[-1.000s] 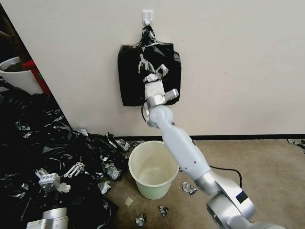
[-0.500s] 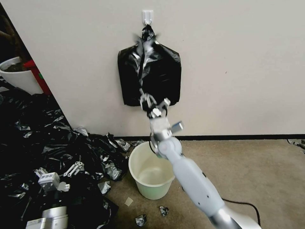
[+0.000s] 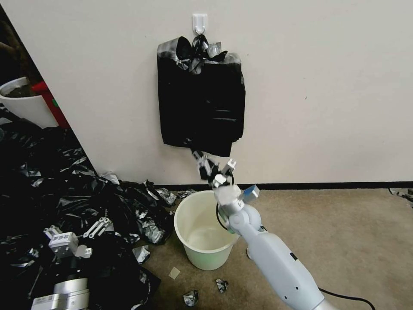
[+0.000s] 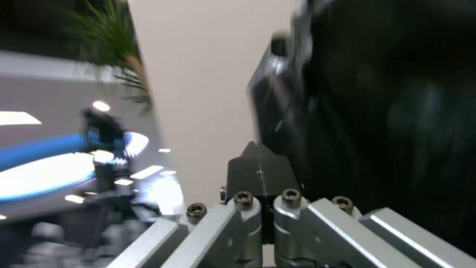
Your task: Place a trash bag onto the trash bin.
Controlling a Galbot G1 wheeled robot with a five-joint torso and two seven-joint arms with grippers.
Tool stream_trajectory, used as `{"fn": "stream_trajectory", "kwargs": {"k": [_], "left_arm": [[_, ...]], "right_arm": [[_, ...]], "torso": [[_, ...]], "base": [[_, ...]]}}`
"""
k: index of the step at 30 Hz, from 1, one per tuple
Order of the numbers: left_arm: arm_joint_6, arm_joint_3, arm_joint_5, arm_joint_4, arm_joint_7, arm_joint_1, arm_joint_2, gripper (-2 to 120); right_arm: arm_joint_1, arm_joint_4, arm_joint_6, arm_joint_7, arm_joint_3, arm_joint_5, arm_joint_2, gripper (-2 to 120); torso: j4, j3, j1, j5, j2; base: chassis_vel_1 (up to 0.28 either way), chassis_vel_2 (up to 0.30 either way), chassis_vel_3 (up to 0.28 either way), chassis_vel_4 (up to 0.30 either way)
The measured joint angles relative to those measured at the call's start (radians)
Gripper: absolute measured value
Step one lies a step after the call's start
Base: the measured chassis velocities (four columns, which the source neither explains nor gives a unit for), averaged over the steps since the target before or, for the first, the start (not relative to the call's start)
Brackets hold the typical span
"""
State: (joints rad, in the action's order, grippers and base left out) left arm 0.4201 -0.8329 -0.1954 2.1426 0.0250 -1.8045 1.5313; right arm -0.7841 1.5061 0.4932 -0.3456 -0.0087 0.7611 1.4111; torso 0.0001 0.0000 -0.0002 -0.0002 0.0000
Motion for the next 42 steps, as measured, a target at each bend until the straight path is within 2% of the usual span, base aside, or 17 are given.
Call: {"fn": "stream_trajectory", "kwargs": {"k": [1, 2, 3, 4, 6, 8, 9, 10, 12, 14, 17, 18, 21, 24, 28, 42], "left_arm": [[0.001, -0.001, 0.000, 0.000, 0.000, -0.002, 0.001, 100], [0.001, -0.001, 0.000, 0.000, 0.000, -0.002, 0.001, 100], [0.003, -0.001, 0.001, 0.000, 0.000, -0.005, 0.004, 100], [0.003, -0.001, 0.001, 0.000, 0.000, -0.005, 0.004, 100], [0.005, -0.001, 0.004, 0.000, 0.000, -0.007, 0.009, 100], [0.005, -0.001, 0.005, 0.000, 0.000, -0.008, 0.011, 100], [0.005, 0.000, 0.007, 0.001, 0.000, -0.012, 0.013, 100], [0.005, -0.001, 0.008, 0.003, 0.000, -0.015, 0.014, 100], [0.005, -0.002, 0.008, 0.005, 0.000, -0.016, 0.014, 100], [0.005, -0.008, 0.009, 0.013, 0.000, -0.024, 0.016, 100], [0.005, -0.011, 0.009, 0.019, 0.000, -0.030, 0.017, 100], [0.005, -0.014, 0.009, 0.025, 0.000, -0.034, 0.019, 100], [0.005, -0.015, 0.009, 0.029, 0.000, -0.036, 0.020, 100], [0.005, -0.016, 0.009, 0.034, 0.000, -0.038, 0.024, 100], [0.005, -0.014, 0.011, 0.034, 0.000, -0.034, 0.026, 100], [0.005, -0.013, 0.010, 0.018, 0.000, -0.023, 0.023, 100]], "right_arm": [[0.023, 0.014, 0.004, 0.058, 0.001, -0.049, 0.002, 6], [0.023, 0.014, 0.004, 0.058, 0.001, -0.049, 0.002, 6], [0.067, 0.040, -0.009, 0.132, -0.023, -0.020, 0.001, 15], [0.067, 0.040, -0.009, 0.132, -0.023, -0.020, 0.001, 15], [0.115, 0.048, -0.038, 0.172, -0.065, 0.104, 0.011, 24], [0.133, 0.048, -0.050, 0.176, -0.078, 0.154, 0.020, 27], [0.170, 0.027, -0.065, 0.178, -0.091, 0.238, 0.046, 36], [0.201, -0.009, -0.067, 0.172, -0.095, 0.265, 0.072, 43], [0.218, -0.026, -0.067, 0.168, -0.095, 0.270, 0.082, 44], [0.287, -0.107, -0.061, 0.148, -0.089, 0.271, 0.124, 58], [0.321, -0.153, -0.056, 0.139, -0.079, 0.257, 0.142, 63], [0.355, -0.202, -0.046, 0.127, -0.065, 0.236, 0.161, 71], [0.373, -0.235, -0.040, 0.121, -0.055, 0.223, 0.172, 76], [0.388, -0.267, -0.033, 0.116, -0.037, 0.209, 0.184, 91], [0.382, -0.263, -0.032, 0.116, -0.033, 0.204, 0.182, 99], [0.400, -0.300, -0.036, 0.131, -0.023, 0.203, 0.197, 100]], "torso": [[-0.0002, 0.000, 0.000, 0.0001, 0.000], [-0.0002, 0.000, 0.000, 0.0001, 0.000], [-0.0002, 0.000, 0.000, 0.0000, 0.000], [-0.0002, 0.000, 0.000, 0.0000, 0.000], [0.0000, 0.000, 0.000, 0.0001, 0.000], [0.0000, 0.000, 0.000, 0.0001, 0.000], [-0.0001, 0.000, 0.000, 0.0000, 0.000], [-0.0001, 0.000, 0.000, 0.0001, 0.000], [0.0000, 0.000, 0.000, 0.0001, 0.000], [0.0002, 0.000, 0.000, 0.0001, 0.000], [0.0001, 0.000, 0.000, 0.0000, 0.000], [0.0000, 0.000, 0.000, 0.0001, 0.000], [-0.0001, 0.000, 0.000, 0.0001, 0.000], [0.0000, 0.000, 0.000, 0.0000, 0.000], [-0.0001, 0.000, 0.000, 0.0001, 0.000], [-0.0001, 0.000, 0.000, 0.0002, 0.000]], "base": [[0.000, 0.000, 0.000, 0.000], [0.000, 0.000, 0.000, 0.000], [0.000, 0.000, 0.000, 0.000], [0.000, 0.000, 0.000, 0.000], [0.000, 0.000, 0.000, 0.000], [0.000, 0.000, 0.000, 0.000], [0.000, 0.000, 0.000, 0.000], [0.000, 0.000, 0.000, 0.000], [0.000, 0.000, 0.000, 0.000], [0.000, 0.000, 0.000, 0.000], [0.000, 0.000, 0.000, 0.000], [0.000, 0.000, 0.000, 0.000], [0.000, 0.000, 0.000, 0.000], [0.000, 0.000, 0.000, 0.000], [0.000, 0.000, 0.000, 0.000], [0.000, 0.000, 0.000, 0.000]]}}
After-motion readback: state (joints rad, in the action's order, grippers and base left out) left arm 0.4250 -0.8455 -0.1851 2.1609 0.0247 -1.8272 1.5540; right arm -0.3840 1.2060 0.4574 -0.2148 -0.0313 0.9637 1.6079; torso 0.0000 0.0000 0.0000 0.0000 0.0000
